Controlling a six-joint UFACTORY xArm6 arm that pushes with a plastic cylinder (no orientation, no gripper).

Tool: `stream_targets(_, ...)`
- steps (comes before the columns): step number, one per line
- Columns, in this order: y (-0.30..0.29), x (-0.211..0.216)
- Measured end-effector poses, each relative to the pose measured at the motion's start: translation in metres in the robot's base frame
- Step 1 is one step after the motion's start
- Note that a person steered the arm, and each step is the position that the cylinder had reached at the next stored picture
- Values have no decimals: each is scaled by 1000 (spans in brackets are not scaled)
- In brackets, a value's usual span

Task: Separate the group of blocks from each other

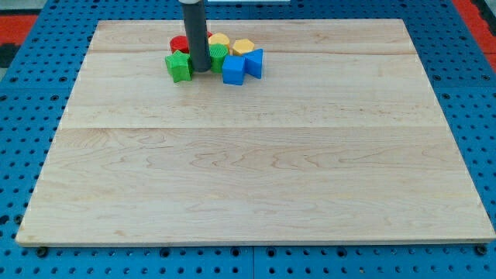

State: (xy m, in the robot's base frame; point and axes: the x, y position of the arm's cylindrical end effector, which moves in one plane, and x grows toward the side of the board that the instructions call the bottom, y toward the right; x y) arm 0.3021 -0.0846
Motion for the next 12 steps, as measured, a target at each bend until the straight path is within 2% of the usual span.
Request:
stream_targets(1, -29, -38)
stream_targets(2, -26, -49)
stream_targets(4, 47, -19)
stream_targets(6, 41, -13)
stream_targets(9, 179, 7)
stream_targets(10, 204, 37)
stream_targets(11, 170, 23)
stream_targets(12, 191, 36)
